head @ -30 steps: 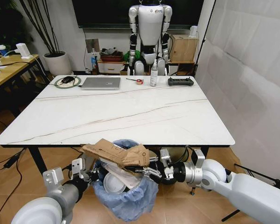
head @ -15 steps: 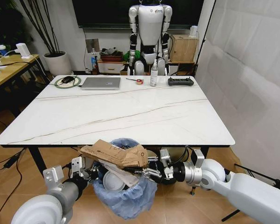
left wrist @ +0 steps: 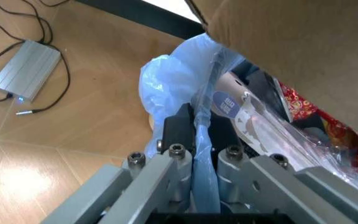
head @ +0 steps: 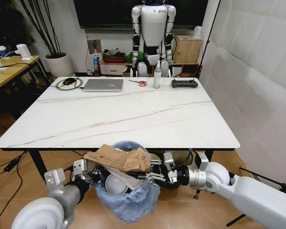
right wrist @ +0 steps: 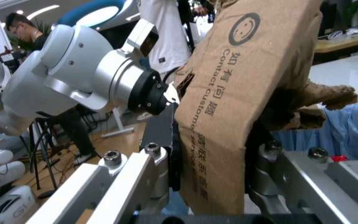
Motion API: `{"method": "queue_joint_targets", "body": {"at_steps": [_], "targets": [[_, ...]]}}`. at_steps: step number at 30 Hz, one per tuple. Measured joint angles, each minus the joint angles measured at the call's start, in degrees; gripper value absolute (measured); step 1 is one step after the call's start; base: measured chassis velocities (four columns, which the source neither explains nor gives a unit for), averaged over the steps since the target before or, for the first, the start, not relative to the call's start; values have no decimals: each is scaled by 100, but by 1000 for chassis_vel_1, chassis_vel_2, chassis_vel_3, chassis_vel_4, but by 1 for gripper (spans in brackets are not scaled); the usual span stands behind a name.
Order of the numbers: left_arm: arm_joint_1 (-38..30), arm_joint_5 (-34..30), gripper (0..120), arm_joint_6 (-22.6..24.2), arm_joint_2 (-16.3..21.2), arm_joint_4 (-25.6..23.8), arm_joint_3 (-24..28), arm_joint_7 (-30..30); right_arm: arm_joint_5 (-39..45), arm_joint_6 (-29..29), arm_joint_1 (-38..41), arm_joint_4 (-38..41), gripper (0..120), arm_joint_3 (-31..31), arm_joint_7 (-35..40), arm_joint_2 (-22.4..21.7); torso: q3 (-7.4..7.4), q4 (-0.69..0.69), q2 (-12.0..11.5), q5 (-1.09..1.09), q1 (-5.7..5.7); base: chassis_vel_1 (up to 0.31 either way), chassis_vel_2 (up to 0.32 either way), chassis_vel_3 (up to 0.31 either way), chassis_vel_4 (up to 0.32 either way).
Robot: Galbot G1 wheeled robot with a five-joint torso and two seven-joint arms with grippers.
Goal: Pick up the trash bin and place the trash from the table into it.
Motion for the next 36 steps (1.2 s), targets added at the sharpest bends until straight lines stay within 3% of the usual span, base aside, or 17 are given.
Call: {"method": "queue_joint_targets", "body": {"at_steps": [3,9,14,20,23,36], "targets": [[-18,-11,0,1,2,7,11,-5,-9,1,-1,-11,25,0,-35,-7,0,0,0,0,0,0,0,0,0],[-26,-25,0,2,8,11,20,-14,-48,15,-15,-33,43,5,-83,-15,-1,0,0,0,0,0,0,0,0],[-27,-47,0,3,23,11,13,-27,-62,19,-12,-59,66,15,-116,-16,-1,0,0,0,0,0,0,0,0],[-14,-49,0,3,13,11,14,-28,-81,24,-21,-84,81,24,-132,-14,-1,0,0,0,0,0,0,0,0],[-9,-52,0,3,1,11,13,-29,-118,30,-45,-109,97,56,-173,-30,-1,0,0,0,0,0,0,0,0],[-14,-53,0,3,-15,4,18,-21,-121,23,-72,-105,100,116,-214,-84,-1,0,0,0,0,0,0,0,0]]}}
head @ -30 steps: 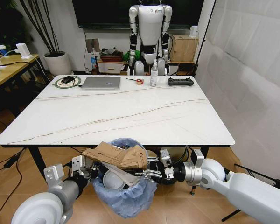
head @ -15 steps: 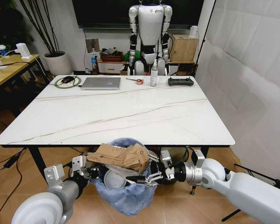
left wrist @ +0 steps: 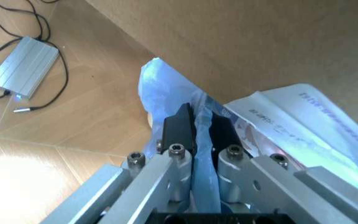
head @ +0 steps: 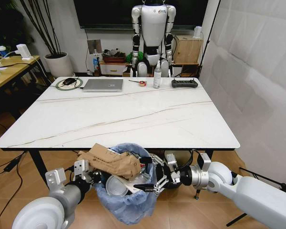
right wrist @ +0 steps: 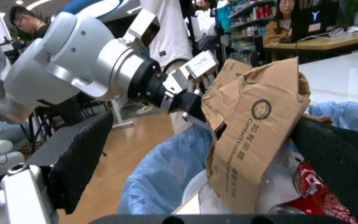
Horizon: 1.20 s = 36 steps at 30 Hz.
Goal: Pick up the trash bin and place the trash from the table into it.
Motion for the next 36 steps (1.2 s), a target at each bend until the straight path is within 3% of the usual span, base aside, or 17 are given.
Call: {"method": "queue_joint_targets", "body": {"at_steps": [36], "targets": [[294,30,0,80,170,-84,-180,-113,51,82,-19,-58,100,153,-167,143,1,0,0,-1,-1,0,0,0,0]]}}
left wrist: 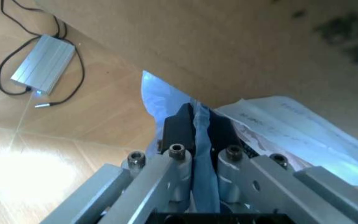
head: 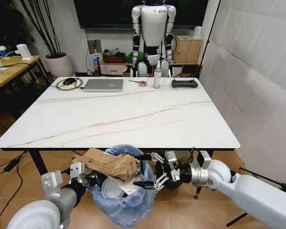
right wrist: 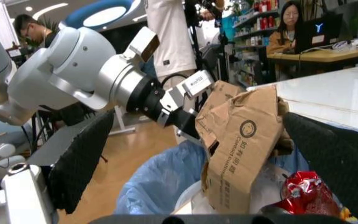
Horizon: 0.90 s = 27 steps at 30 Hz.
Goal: Pick up the trash bin and place the trash from the table into it.
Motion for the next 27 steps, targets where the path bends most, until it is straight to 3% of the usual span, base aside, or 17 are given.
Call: {"method": "queue_joint_targets", "body": {"at_steps": [19,27], "targets": [[283,-1,0,42,345,29,-198,-115,-26,81,-35,-246,100,171,-116,294,-1,0,0,0,1,0,0,0,0],[427,114,0,53,439,23,-297,-124,-26,101,-167,-372,100,574,-131,594,-1,0,0,0,1,0,0,0,0]]}}
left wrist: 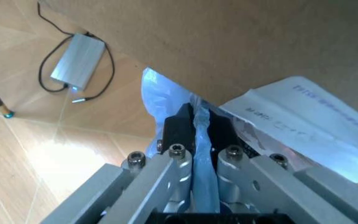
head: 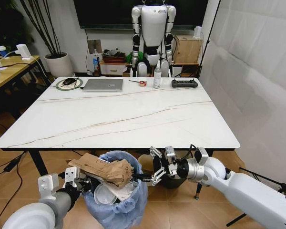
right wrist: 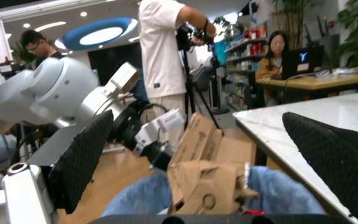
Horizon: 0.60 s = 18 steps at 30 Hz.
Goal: Pick up the trash bin and place the trash from the table into it.
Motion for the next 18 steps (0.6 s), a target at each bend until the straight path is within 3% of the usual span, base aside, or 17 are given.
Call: {"method": "queue_joint_targets", "body": {"at_steps": [3,5,15,18], "targets": [[19,87,0,4,-10,29,-3,-4,5,0,-91,-12,100,216,33,74,0,0,0,0,0,0,0,0,0],[34,248,0,17,-40,78,3,-20,29,-8,-335,-18,100,695,117,161,0,1,0,0,0,0,0,0,0],[47,403,0,51,-164,169,66,-23,210,170,-809,-231,100,1630,292,83,0,0,0,0,0,0,0,0,0],[71,425,0,38,-206,152,66,-2,167,222,-1103,-382,100,2065,636,110,1,2,0,1,0,0,0,0,0]]}}
